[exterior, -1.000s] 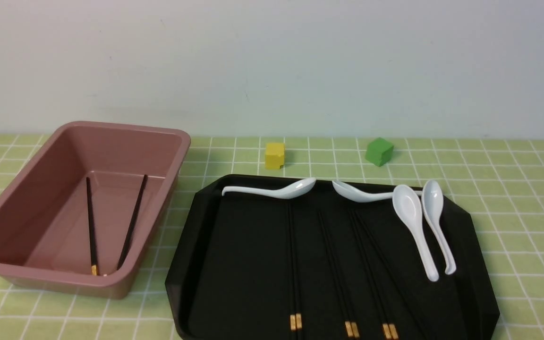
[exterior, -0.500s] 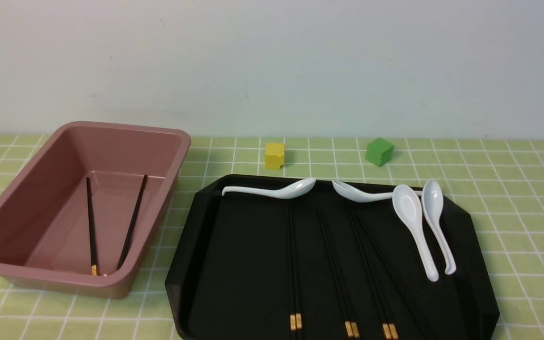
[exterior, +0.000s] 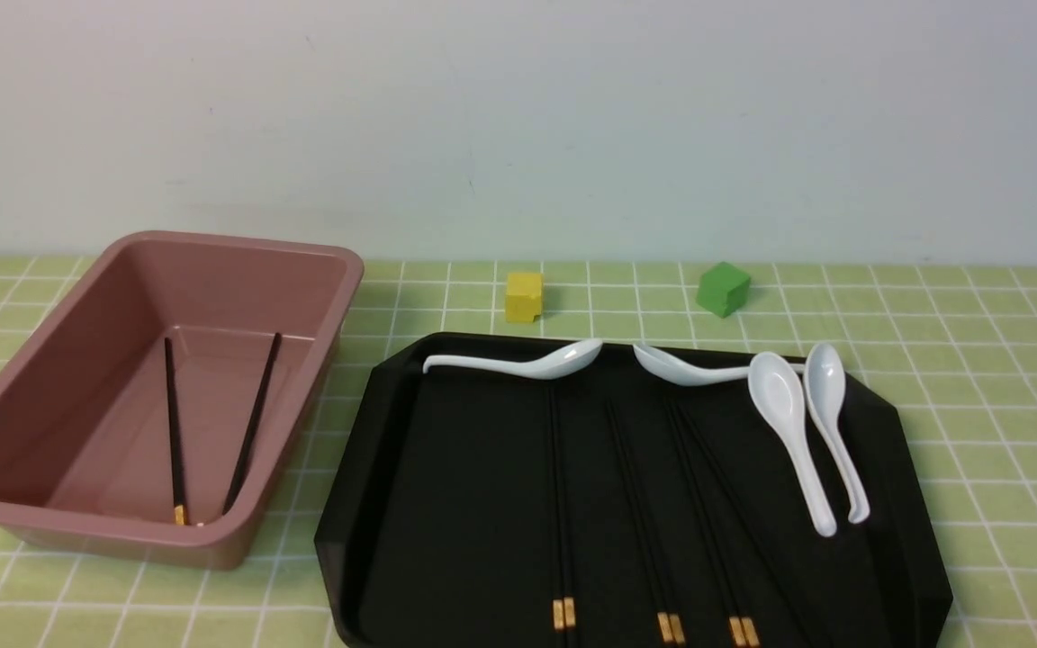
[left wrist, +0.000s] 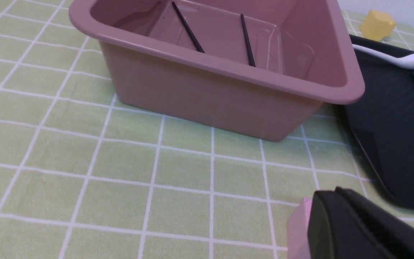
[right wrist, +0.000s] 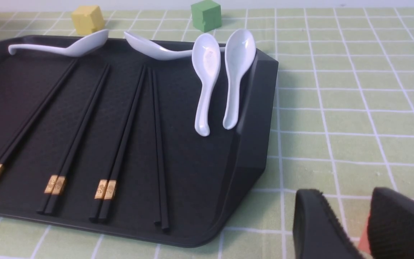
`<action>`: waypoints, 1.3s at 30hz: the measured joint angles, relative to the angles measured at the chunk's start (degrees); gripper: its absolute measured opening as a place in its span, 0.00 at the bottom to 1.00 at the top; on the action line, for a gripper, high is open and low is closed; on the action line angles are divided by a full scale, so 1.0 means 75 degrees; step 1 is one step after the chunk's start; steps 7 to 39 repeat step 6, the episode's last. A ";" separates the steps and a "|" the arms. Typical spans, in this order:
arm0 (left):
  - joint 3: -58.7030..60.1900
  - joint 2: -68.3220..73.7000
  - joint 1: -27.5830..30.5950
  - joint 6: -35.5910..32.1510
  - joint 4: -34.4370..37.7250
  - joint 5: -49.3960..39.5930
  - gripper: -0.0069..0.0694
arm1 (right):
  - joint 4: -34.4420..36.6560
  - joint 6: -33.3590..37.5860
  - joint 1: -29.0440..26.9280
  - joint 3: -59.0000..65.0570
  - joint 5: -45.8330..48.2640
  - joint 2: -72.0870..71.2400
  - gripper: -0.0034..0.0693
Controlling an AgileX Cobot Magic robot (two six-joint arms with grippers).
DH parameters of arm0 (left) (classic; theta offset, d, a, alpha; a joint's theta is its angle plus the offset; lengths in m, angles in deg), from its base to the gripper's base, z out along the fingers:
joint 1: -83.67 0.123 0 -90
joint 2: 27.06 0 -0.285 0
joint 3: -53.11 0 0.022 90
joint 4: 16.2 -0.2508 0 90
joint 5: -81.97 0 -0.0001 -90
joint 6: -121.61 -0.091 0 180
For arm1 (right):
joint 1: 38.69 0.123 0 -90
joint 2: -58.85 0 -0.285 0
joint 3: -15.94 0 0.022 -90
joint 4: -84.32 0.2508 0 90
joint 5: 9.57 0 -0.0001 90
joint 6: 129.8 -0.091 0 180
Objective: On green tablecloth take chopsticks from black tray and put them in box.
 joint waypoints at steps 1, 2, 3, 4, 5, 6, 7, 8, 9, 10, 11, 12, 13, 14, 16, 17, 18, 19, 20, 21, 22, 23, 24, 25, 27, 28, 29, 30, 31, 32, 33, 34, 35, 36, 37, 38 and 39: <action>0.0000 0.0000 0.0000 0.0000 0.0000 0.0000 0.10 | 0.0000 0.0000 0.0000 0.0000 0.0000 0.0000 0.38; 0.0000 0.0000 0.0000 0.0000 0.0000 0.0000 0.10 | 0.0000 0.0000 0.0000 0.0000 0.0000 0.0000 0.38; 0.0000 0.0000 0.0000 0.0000 0.0000 0.0000 0.10 | 0.0000 0.0000 0.0000 0.0000 0.0000 0.0000 0.38; 0.0000 0.0000 0.0000 0.0000 0.0000 0.0000 0.10 | 0.0000 0.0000 0.0000 0.0000 0.0000 0.0000 0.38; 0.0000 0.0000 0.0000 0.0000 0.0000 0.0000 0.10 | 0.0000 0.0000 0.0000 0.0000 0.0000 0.0000 0.38; 0.0000 0.0000 0.0000 0.0000 0.0000 0.0000 0.10 | 0.0000 0.0000 0.0000 0.0000 0.0000 0.0000 0.38; 0.0000 0.0000 0.0000 0.0000 0.0000 0.0000 0.10 | 0.0000 0.0000 0.0000 0.0000 0.0000 0.0000 0.38; 0.0000 0.0000 0.0000 0.0000 0.0000 0.0000 0.10 | 0.0000 0.0000 0.0000 0.0000 0.0000 0.0000 0.38; 0.0000 0.0000 0.0000 0.0000 0.0000 0.0000 0.10 | 0.0000 0.0000 0.0000 0.0000 0.0000 0.0000 0.38; 0.0000 0.0000 0.0000 0.0000 0.0000 0.0000 0.10 | 0.0000 0.0000 0.0000 0.0000 0.0000 0.0000 0.38; 0.0000 0.0000 0.0000 0.0000 0.0000 0.0000 0.10 | 0.0000 0.0000 0.0000 0.0000 0.0000 0.0000 0.38; 0.0000 0.0000 0.0000 0.0000 0.0000 0.0000 0.10 | 0.0000 0.0000 0.0000 0.0000 0.0000 0.0000 0.38; 0.0000 0.0000 0.0000 0.0000 0.0000 0.0000 0.10 | 0.0000 0.0000 0.0000 0.0000 0.0000 0.0000 0.38; 0.0000 0.0000 0.0000 0.0000 0.0000 0.0000 0.10 | 0.0000 0.0000 0.0000 0.0000 0.0000 0.0000 0.38; 0.0000 0.0000 0.0000 0.0000 0.0000 0.0000 0.10 | 0.0000 0.0000 0.0000 0.0000 0.0000 0.0000 0.38; 0.0000 0.0000 0.0000 0.0000 0.0000 0.0000 0.10 | 0.0000 0.0000 0.0000 0.0000 0.0000 0.0000 0.38; 0.0000 0.0000 0.0000 0.0000 0.0000 0.0000 0.10 | 0.0000 0.0000 0.0000 0.0000 0.0000 0.0000 0.38; 0.0000 0.0000 0.0000 0.0000 0.0000 0.0000 0.10 | 0.0000 0.0000 0.0000 0.0000 0.0000 0.0000 0.38; 0.0000 0.0000 0.0000 0.0000 0.0000 0.0000 0.10 | 0.0000 0.0000 0.0000 0.0000 0.0000 0.0000 0.38; 0.0000 0.0000 0.0000 0.0000 0.0000 0.0000 0.10 | 0.0000 0.0000 0.0000 0.0000 0.0000 0.0000 0.38; 0.0000 0.0000 0.0000 0.0000 0.0000 0.0000 0.10 | 0.0000 0.0000 0.0000 0.0000 0.0000 0.0000 0.38; 0.0000 0.0000 0.0000 0.0000 0.0000 0.0000 0.10 | 0.0000 0.0000 0.0000 0.0000 0.0000 0.0000 0.38; 0.0000 0.0000 0.0000 0.0000 0.0000 0.0000 0.10 | 0.0000 0.0000 0.0000 0.0000 0.0000 0.0000 0.38; 0.0000 0.0000 0.0000 0.0000 0.0000 0.0000 0.10 | 0.0000 0.0000 0.0000 0.0000 0.0000 0.0000 0.38; 0.0000 0.0000 0.0000 0.0000 0.0000 0.0000 0.10 | 0.0000 0.0000 0.0000 0.0000 0.0000 0.0000 0.38; 0.0000 0.0000 0.0000 0.0000 0.0000 0.0000 0.10 | 0.0000 0.0000 0.0000 0.0000 0.0000 0.0000 0.38; 0.0000 0.0000 0.0000 0.0000 0.0000 0.0000 0.10 | 0.0000 0.0000 0.0000 0.0000 0.0000 0.0000 0.38; 0.0000 0.0000 0.0000 0.0000 0.0000 0.0000 0.10 | 0.0000 0.0000 0.0000 0.0000 0.0000 0.0000 0.38; 0.0000 0.0000 0.0000 0.0000 0.0000 0.0000 0.10 | 0.0000 0.0000 0.0000 0.0000 0.0000 0.0000 0.38; 0.0000 0.0000 0.0000 0.0000 0.0000 0.0000 0.10 | 0.0000 0.0000 0.0000 0.0000 0.0000 0.0000 0.38; 0.0000 0.0000 0.0000 0.0000 0.0000 0.0000 0.10 | 0.0000 0.0000 0.0000 0.0000 0.0000 0.0000 0.38; 0.0000 0.0000 0.0000 0.0000 0.0000 0.0000 0.10 | 0.0000 0.0000 0.0000 0.0000 0.0000 0.0000 0.38; 0.0000 0.0000 0.0000 0.0000 0.0000 0.0000 0.10 | 0.0000 0.0000 0.0000 0.0000 0.0000 0.0000 0.38; 0.0000 0.0000 0.0000 0.0000 0.0000 0.0000 0.10 | 0.0000 0.0000 0.0000 0.0000 0.0000 0.0000 0.38; 0.0000 0.0000 0.0000 0.0000 0.0000 0.0000 0.10 | 0.0000 0.0000 0.0000 0.0000 0.0000 0.0000 0.38; 0.0000 0.0000 0.0000 0.0000 0.0000 0.0000 0.10 | 0.0000 0.0000 0.0000 0.0000 0.0000 0.0000 0.38; 0.0000 0.0000 0.0000 0.0000 0.0000 0.0000 0.10 | 0.0000 0.0000 0.0000 0.0000 0.0000 0.0000 0.38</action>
